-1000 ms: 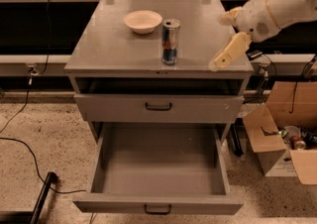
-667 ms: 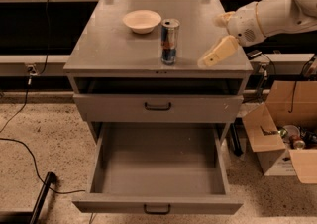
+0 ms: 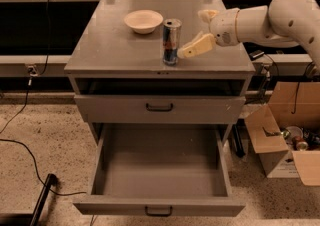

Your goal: Place redbull can into middle drawer

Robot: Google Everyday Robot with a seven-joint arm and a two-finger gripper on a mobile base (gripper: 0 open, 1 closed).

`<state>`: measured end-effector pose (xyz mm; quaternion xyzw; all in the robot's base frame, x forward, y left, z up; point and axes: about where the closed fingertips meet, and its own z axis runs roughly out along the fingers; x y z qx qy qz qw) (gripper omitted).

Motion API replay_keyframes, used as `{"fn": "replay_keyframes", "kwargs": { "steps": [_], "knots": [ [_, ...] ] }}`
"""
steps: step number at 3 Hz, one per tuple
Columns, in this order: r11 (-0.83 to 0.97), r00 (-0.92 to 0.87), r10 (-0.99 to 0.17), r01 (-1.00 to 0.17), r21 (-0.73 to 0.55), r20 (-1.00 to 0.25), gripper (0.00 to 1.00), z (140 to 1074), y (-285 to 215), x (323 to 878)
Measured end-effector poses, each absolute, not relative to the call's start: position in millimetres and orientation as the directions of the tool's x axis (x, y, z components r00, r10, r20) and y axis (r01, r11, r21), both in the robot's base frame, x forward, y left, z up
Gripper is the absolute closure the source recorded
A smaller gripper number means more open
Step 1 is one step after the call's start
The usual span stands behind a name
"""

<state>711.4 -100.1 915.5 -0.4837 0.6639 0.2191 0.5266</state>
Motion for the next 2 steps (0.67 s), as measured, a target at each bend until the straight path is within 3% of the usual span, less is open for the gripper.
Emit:
{"fn": "replay_keyframes", "kwargs": {
  "steps": [1, 2],
  "knots": [
    [0.435, 0.03, -0.321, -0.883, -0.176, -0.947, 0.0, 914.4, -77.7, 730.4],
    [0.406, -0.001, -0.233, -0.909, -0.096, -0.973, 0.18, 907.1, -53.7, 735.7]
  ]
}}
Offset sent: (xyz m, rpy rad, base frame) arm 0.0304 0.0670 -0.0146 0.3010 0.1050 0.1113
